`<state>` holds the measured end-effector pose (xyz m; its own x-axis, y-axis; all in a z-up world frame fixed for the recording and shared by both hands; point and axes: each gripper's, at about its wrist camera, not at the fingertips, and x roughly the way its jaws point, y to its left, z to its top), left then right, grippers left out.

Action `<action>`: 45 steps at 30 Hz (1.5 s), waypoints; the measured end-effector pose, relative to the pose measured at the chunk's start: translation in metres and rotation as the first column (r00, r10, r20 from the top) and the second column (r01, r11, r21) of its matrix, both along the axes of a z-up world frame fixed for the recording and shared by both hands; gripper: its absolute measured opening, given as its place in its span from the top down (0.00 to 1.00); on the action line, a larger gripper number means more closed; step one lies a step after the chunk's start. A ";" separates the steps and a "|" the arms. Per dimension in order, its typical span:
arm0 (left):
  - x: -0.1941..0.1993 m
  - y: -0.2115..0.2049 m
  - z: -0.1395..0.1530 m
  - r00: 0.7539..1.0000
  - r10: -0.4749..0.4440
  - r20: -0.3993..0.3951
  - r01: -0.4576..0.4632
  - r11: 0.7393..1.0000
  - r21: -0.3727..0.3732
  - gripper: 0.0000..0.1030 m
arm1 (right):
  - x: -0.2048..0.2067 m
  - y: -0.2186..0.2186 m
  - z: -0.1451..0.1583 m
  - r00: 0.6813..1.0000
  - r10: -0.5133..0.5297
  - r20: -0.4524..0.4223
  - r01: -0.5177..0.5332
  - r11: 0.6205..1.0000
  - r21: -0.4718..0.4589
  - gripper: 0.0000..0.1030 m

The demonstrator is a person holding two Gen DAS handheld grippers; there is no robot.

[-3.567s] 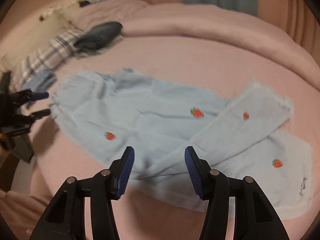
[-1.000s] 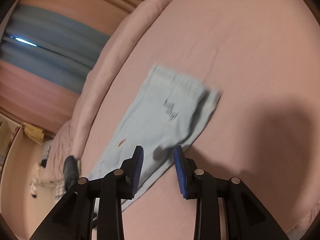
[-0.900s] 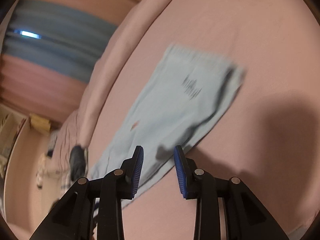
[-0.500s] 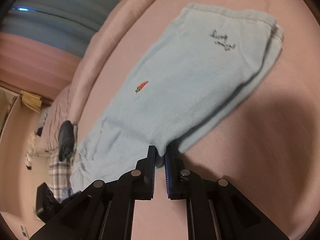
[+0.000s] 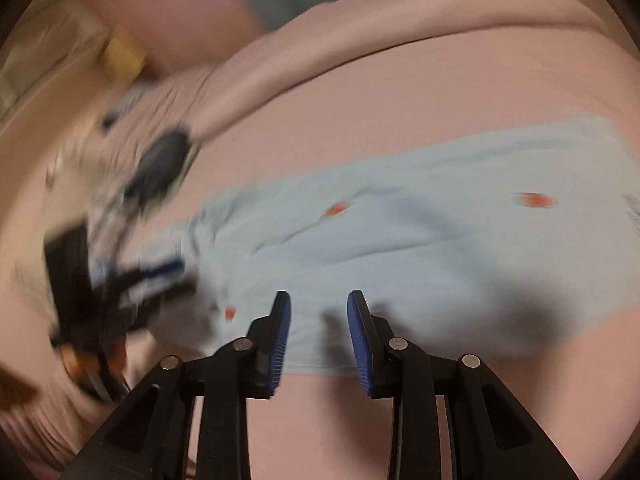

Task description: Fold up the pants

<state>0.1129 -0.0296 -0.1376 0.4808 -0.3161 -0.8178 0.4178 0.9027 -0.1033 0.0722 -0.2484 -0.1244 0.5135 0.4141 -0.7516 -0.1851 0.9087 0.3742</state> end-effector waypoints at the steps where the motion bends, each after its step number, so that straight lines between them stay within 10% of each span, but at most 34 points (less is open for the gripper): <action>1: 0.002 0.014 -0.011 0.999 0.033 -0.022 -0.032 0.999 0.027 0.61 | 0.000 0.013 -0.009 0.999 0.035 -0.019 -0.036 0.998 -0.047 0.69; 6: -0.010 0.051 -0.003 0.999 0.047 -0.012 -0.048 0.997 -0.058 0.67 | -0.018 0.050 -0.022 0.972 0.219 -0.082 -0.233 0.931 -0.281 0.69; 14: -0.021 0.115 0.025 0.979 0.172 0.107 -0.168 0.985 -0.045 0.40 | 0.058 0.089 0.018 0.962 0.268 -0.054 -0.266 0.963 0.053 0.69; 19: -0.012 0.147 0.008 0.967 0.246 0.072 -0.246 0.969 -0.009 0.42 | 0.142 0.151 0.007 0.962 0.271 -0.044 -0.267 0.961 0.071 0.68; 25: -0.004 0.150 -0.004 0.969 0.242 0.057 -0.241 0.970 -0.015 0.52 | 0.193 0.181 -0.027 0.917 0.328 -0.226 -0.326 0.944 0.049 0.68; 27: 0.001 0.151 -0.007 0.970 0.241 0.044 -0.240 0.970 -0.029 0.53 | 0.199 0.193 -0.038 0.881 0.370 -0.295 -0.374 0.926 0.047 0.88; 34: 0.005 0.150 -0.006 0.971 0.236 0.046 -0.235 0.972 -0.016 0.53 | 0.212 0.206 -0.042 0.901 0.322 -0.290 -0.361 0.928 -0.091 0.91; 38: 0.005 0.149 -0.005 0.971 0.233 0.044 -0.233 0.972 -0.006 0.53 | 0.213 0.166 -0.020 0.963 0.175 -0.203 -0.189 0.981 -0.053 0.91; 45: 0.004 0.143 -0.006 0.971 0.230 0.060 -0.232 0.972 0.036 0.52 | 0.100 0.133 0.021 0.961 0.269 -0.058 -0.275 0.941 -0.199 0.90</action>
